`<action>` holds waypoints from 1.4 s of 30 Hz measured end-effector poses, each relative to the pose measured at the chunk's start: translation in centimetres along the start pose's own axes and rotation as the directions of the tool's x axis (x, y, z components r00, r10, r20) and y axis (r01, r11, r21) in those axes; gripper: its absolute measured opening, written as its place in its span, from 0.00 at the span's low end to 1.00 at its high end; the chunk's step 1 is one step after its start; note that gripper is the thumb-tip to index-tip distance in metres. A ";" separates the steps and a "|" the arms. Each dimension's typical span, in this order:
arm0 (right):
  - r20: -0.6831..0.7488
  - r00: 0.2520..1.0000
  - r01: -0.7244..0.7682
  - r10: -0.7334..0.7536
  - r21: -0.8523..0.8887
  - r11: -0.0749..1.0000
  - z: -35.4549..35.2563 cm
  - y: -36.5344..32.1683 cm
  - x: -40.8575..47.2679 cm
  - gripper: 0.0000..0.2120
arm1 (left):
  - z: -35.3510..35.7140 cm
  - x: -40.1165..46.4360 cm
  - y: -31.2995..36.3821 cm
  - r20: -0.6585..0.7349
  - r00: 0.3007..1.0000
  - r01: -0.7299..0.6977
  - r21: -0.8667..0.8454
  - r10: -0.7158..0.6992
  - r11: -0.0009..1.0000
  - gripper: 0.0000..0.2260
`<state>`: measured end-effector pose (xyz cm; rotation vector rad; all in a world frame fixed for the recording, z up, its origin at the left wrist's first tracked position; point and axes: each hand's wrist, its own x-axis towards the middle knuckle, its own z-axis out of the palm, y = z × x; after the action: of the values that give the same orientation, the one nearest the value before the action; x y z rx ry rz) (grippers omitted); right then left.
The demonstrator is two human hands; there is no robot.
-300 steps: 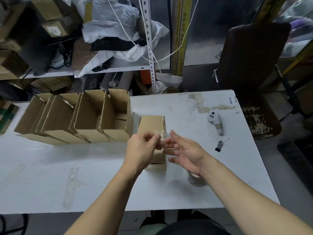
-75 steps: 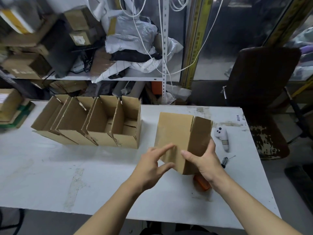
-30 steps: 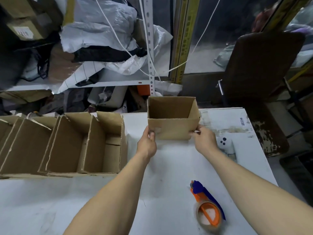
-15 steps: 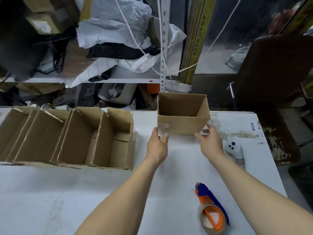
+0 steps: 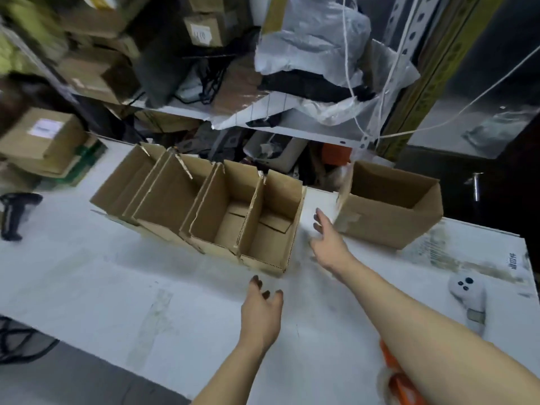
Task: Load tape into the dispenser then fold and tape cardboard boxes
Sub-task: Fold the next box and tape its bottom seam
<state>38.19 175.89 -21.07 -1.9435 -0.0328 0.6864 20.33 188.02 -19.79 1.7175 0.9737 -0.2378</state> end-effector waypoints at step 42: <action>-0.247 0.969 0.002 0.022 0.097 0.995 -0.1 4.8 -24.1 0.31 | 0.8 -10.5 2.2 -0.174 0.875 -0.329 0.470 0.452 0.819 0.49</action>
<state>16.74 165.97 -14.24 -1.9230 0.1625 0.4393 15.39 182.07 -12.28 2.3691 0.7675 0.0793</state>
